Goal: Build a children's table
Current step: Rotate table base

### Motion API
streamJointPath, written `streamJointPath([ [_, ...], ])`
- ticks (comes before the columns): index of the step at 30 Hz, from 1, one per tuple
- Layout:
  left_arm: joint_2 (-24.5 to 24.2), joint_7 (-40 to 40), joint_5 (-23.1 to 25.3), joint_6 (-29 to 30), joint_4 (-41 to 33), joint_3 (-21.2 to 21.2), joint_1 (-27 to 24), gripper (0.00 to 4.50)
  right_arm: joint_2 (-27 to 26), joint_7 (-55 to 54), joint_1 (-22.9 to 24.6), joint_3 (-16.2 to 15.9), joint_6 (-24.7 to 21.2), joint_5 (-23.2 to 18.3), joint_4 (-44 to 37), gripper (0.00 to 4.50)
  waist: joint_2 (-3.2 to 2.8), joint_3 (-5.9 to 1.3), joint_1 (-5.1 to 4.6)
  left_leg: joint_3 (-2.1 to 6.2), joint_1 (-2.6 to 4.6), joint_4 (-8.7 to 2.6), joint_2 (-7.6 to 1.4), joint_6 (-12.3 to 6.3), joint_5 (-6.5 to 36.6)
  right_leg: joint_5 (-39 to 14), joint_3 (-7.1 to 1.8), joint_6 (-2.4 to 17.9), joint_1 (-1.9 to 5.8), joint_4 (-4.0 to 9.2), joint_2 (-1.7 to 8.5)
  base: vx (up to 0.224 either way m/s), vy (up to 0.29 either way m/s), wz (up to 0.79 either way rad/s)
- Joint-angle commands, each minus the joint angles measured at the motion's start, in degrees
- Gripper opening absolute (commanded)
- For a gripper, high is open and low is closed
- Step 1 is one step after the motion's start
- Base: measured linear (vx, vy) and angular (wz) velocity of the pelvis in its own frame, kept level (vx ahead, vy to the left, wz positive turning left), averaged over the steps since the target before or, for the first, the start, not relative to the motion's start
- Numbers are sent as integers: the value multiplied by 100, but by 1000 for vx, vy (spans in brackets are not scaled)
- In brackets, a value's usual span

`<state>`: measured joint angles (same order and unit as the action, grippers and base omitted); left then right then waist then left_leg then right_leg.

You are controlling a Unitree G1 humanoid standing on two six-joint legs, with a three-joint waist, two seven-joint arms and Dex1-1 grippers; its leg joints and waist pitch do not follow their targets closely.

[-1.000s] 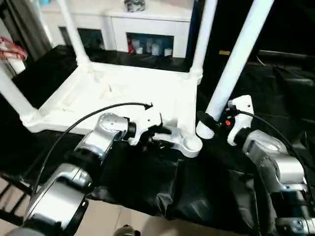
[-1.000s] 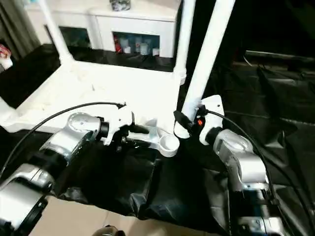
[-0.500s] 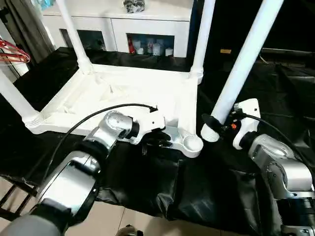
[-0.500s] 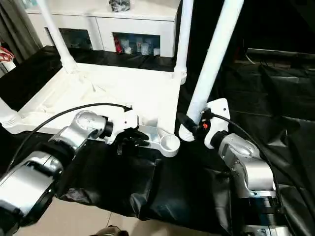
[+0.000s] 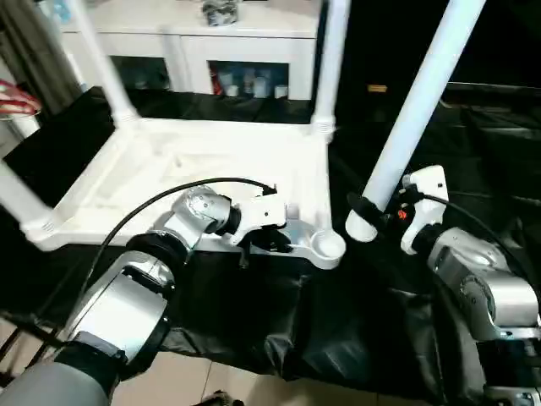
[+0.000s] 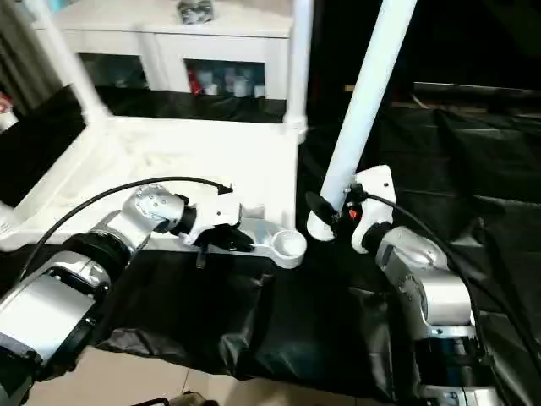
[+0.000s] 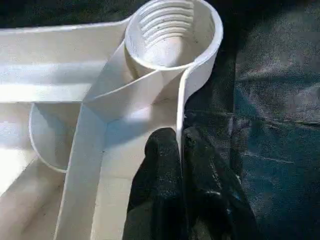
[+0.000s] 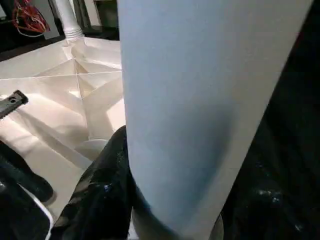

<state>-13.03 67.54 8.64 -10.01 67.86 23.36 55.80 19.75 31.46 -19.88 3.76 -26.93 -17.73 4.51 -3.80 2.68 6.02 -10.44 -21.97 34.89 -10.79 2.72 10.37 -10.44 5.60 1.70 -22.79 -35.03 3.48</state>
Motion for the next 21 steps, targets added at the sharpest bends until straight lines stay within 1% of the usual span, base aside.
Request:
streamJointPath([
  [1, -96, -353, -14, 729, 242, -180, -49, 0, 18, 43, -149, -45, -33, -20, 4, 189, 157, -398, 47, 118, 66, -342, -209, -421, 643, -1649, -304, 803, 353, 517, 580, 0, 0, 0],
  [3, -54, -459, -154, 910, 169, -335, -47, 0, 17, 72, -183, -57, -26, -24, 47, 189, 172, -389, 26, 121, 53, -346, -201, -429, 652, -1736, -295, 786, 363, 526, 573, 0, 0, 0],
  [4, -36, -549, -198, 1019, 131, -393, -53, 0, 14, 87, -199, -64, -22, -28, 69, 189, 191, -392, 13, 130, 31, -351, -194, -432, 631, -1789, -283, 741, 379, 523, 569, 0, 0, 0],
  [5, -18, -598, -237, 1107, 80, -450, -76, 0, 5, 98, -211, -75, -21, -30, 86, 189, 194, -389, 8, 133, 24, -352, -189, -434, 617, -1820, -279, 712, 379, 535, 570, 0, 0, 0],
  [6, -9, -681, -240, 1203, -36, -470, -149, 0, -14, 115, -220, -108, -32, -30, 94, 189, 217, -384, -16, 137, 11, -357, -190, -425, 627, -1877, -270, 678, 389, 544, 574, 0, 0, 0],
  [7, -4, -737, -239, 1265, -124, -480, -206, 0, -29, 127, -225, -132, -40, -30, 99, 189, 203, -389, -25, 150, -3, -356, -192, -420, 592, -1857, -267, 655, 403, 533, 577, 0, 0, 0],
  [8, -2, -765, -232, 1288, -186, -478, -249, 0, -38, 134, -228, -148, -43, -29, 102, 189, 214, -399, -28, 149, 2, -354, -194, -459, 541, -1733, -274, 660, 389, 532, 571, 0, 0, 0],
  [9, 0, -814, -221, 1366, -374, -472, -371, 0, -67, 143, -232, -182, -43, -21, 112, 189, 210, -399, -29, 141, 13, -349, -192, -470, 538, -1683, -281, 677, 371, 536, 565, 0, 0, 0],
  [10, 1, -820, -219, 1375, -397, -472, -386, 0, -70, 145, -232, -186, -43, -20, 113, 189, 225, -405, -22, 139, 40, -350, -215, -488, 534, -1535, -296, 773, 354, 513, 568, 0, 0, 0],
  [11, 7, -864, -220, 1662, -875, -487, -644, 0, -130, 165, -252, -242, -41, -16, 149, 189, 247, -412, -24, 136, 43, -353, -238, -494, 503, -1362, -304, 892, 359, 469, 578, 0, 0, 0],
  [12, 5, -868, -219, 1736, -1139, -486, -776, 0, -153, 172, -260, -263, -36, -10, 167, 189, 233, -407, -23, 128, 39, -350, -230, -522, 487, -1335, -302, 922, 347, 480, 573, 0, 0, 0],
  [13, 0, -812, -246, 1656, -1377, -483, -913, 0, -171, 181, -264, -288, -32, -3, 180, 189, 262, -410, -14, 130, 53, -354, -253, -535, 484, -1319, -312, 964, 340, 474, 593, 0, 0, 0],
  [14, -7, -751, -262, 1562, -1489, -470, -985, 0, -181, 186, -266, -303, -31, 1, 188, 189, 269, -403, -7, 108, 68, -352, -239, -536, 528, -1434, -310, 916, 312, 508, 571, 0, 0, 0],
  [15, -28, -634, -288, 1309, -1720, -438, -1137, 0, -198, 194, -273, -336, -22, 10, 209, 189, 274, -414, 10, 125, 70, -357, -256, -515, 525, -1421, -317, 922, 326, 487, 595, 0, 0, 0],
  [16, -37, -554, -324, 1089, -1833, -430, -1230, 0, -208, 198, -278, -361, -15, 18, 222, 189, 265, -403, 3, 115, 67, -368, -257, -500, 540, -1421, -318, 880, 305, 495, 566, 0, 0, 0],
  [17, -42, -511, -353, 919, -1917, -430, -1304, 0, -216, 203, -286, -385, -8, 27, 235, 189, 270, -414, 22, 129, 80, -368, -276, -489, 544, -1377, -326, 869, 306, 484, 587, 0, 0, 0],
  [18, -50, -475, -386, 800, -2020, -426, -1382, 0, -227, 206, -295, -398, -7, 30, 244, 189, 282, -405, 16, 115, 81, -377, -272, -472, 568, -1331, -329, 862, 295, 476, 567, 0, 0, 0],
  [20, -66, -483, -405, 847, -2205, -417, -1494, 0, -239, 233, -310, -413, -12, 37, 254, 189, 298, -397, 50, 108, 101, -387, -283, -414, 651, -1379, -341, 849, 278, 480, 585, 0, 0, 0],
  [21, -97, -500, -380, 944, -2379, -402, -1577, 0, -240, 252, -318, -436, -7, 50, 264, 189, 296, -393, 61, 113, 109, -392, -292, -390, 667, -1397, -342, 851, 275, 471, 590, 0, 0, 0],
])
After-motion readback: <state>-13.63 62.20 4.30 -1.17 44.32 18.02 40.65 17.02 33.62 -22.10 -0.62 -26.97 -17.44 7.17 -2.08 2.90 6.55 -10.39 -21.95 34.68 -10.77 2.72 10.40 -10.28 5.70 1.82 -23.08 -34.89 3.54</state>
